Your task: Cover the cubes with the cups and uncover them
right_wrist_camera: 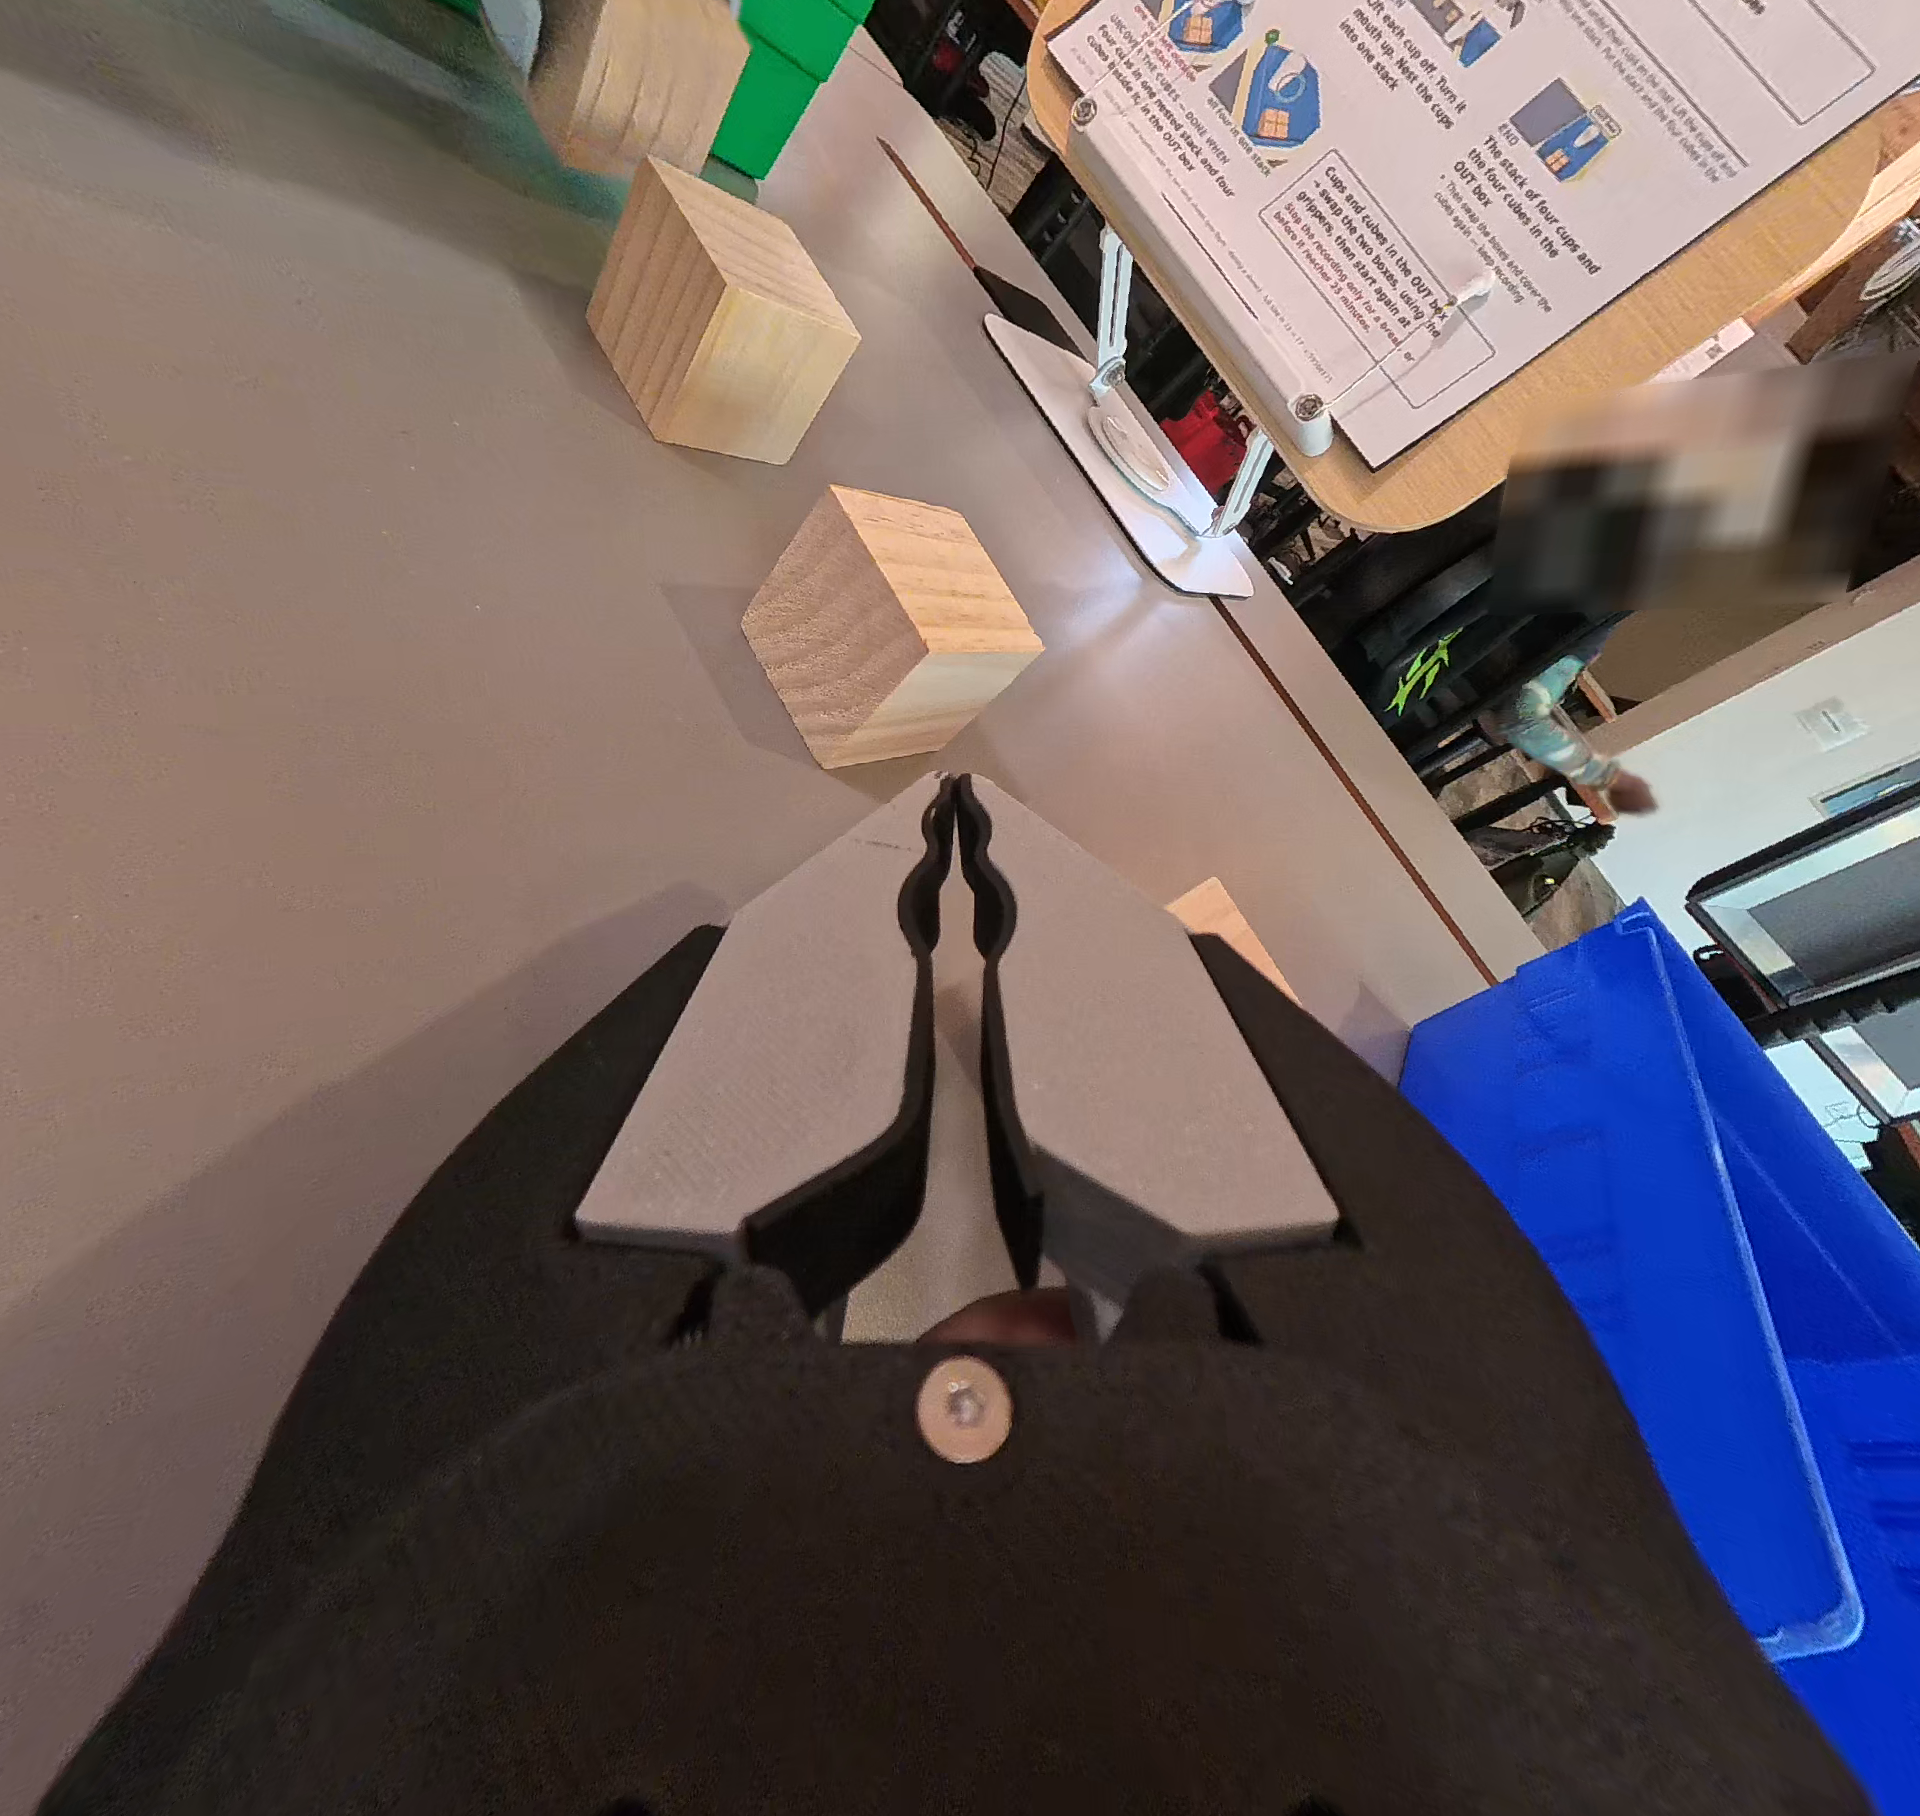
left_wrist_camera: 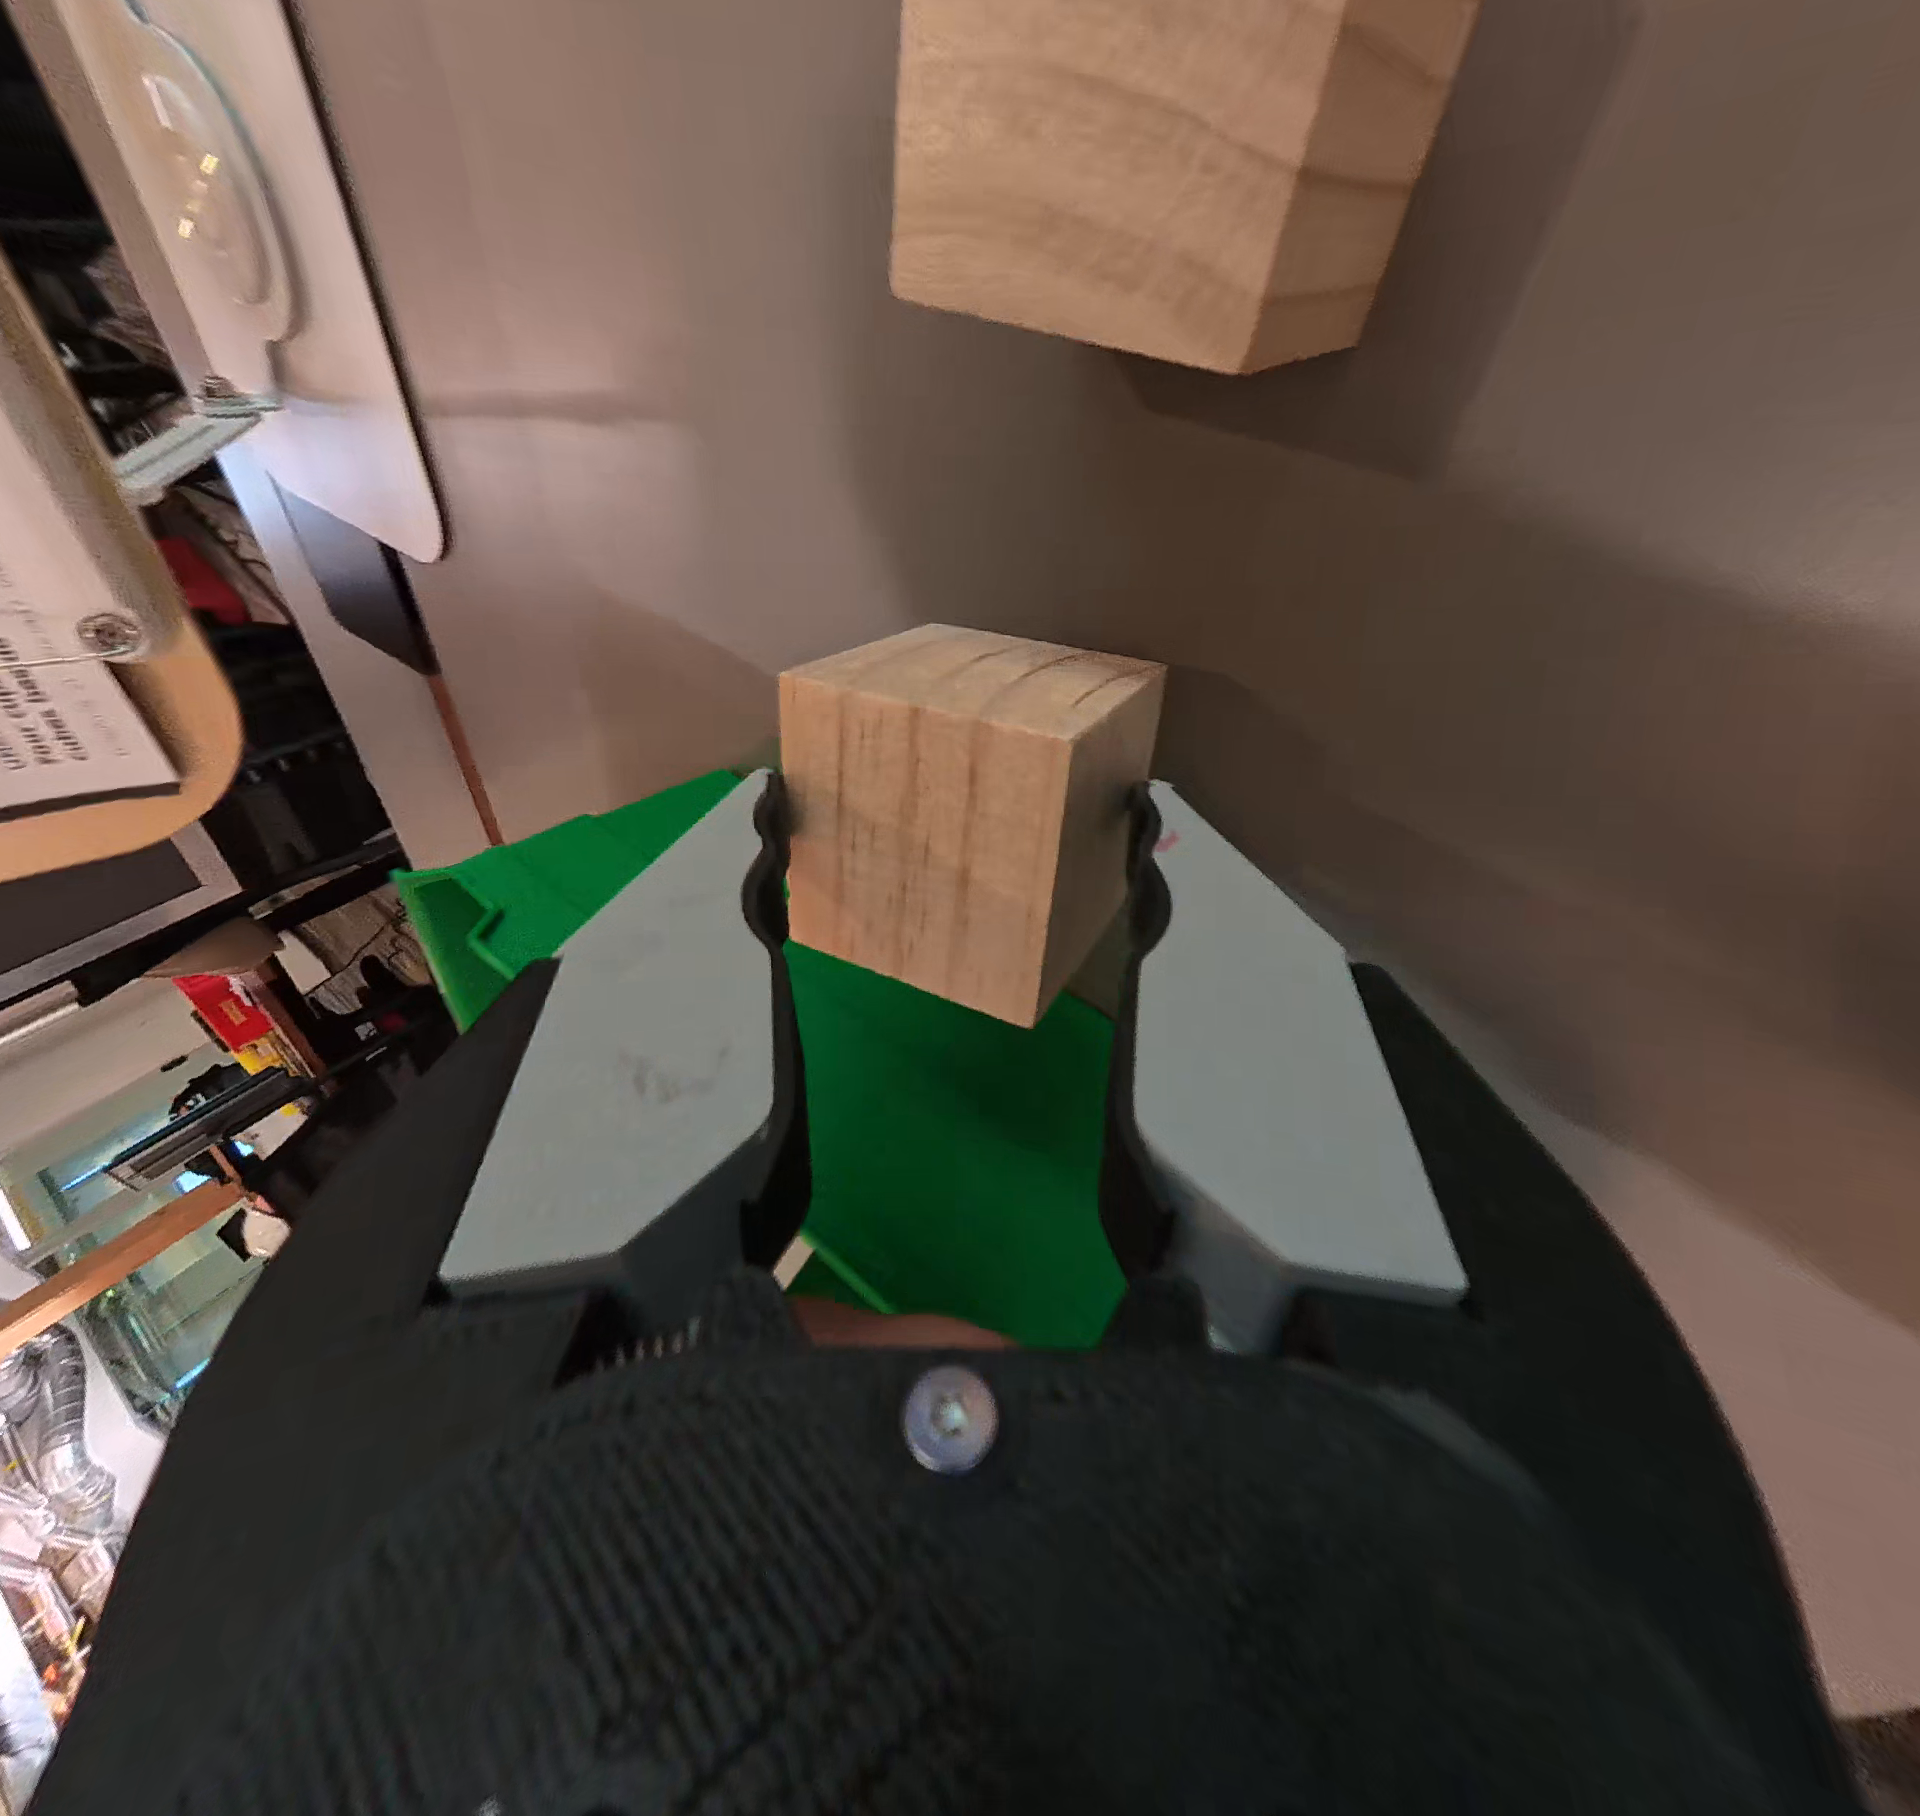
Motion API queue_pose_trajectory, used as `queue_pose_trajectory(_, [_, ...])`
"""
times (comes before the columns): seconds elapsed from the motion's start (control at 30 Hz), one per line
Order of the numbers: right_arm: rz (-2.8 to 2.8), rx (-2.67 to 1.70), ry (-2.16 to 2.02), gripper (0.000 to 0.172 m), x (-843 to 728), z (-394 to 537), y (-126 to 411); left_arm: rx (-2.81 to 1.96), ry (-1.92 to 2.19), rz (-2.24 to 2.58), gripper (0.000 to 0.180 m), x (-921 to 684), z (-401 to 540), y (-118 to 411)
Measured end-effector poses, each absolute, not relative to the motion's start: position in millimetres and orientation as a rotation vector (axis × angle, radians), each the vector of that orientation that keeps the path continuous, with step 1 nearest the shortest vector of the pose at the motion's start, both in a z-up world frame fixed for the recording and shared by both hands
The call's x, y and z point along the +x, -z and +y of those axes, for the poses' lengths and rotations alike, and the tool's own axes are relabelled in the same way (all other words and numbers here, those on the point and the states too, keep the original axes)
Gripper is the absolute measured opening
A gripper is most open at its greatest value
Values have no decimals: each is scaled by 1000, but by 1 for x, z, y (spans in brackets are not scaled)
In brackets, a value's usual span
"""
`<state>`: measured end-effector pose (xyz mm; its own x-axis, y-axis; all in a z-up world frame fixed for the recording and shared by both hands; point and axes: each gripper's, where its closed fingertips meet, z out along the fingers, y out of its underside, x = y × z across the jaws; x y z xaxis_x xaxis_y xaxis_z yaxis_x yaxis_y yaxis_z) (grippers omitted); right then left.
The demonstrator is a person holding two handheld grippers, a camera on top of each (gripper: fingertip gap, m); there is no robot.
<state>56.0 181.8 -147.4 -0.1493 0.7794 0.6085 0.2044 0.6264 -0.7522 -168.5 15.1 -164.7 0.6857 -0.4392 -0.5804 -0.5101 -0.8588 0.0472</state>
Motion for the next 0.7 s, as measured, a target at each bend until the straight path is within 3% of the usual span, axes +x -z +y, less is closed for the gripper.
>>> queue_pose_trajectory(0.23, [-1691, -814, -624, 0, 56, 181, 148, -2888, -1069, 786, 69, -184, -3, 181])
queue_pose_trajectory(0.47, [-1689, -808, -629, 0, 57, 179, 147, -2645, -1040, 331, 67, -159, -11, 119])
queue_pose_trajectory(0.53, [-1686, -809, -630, 0, 57, 180, 146, -2615, -1077, 119, 60, -161, -40, 108])
queue_pose_trajectory(0.67, [-1679, -801, -632, 0, 57, 179, 144, -2647, -1008, -195, 50, -174, -95, 141])
queue_pose_trajectory(0.7, [-1678, -799, -629, 0, 57, 178, 144, -2646, -954, -255, 38, -175, -101, 152])
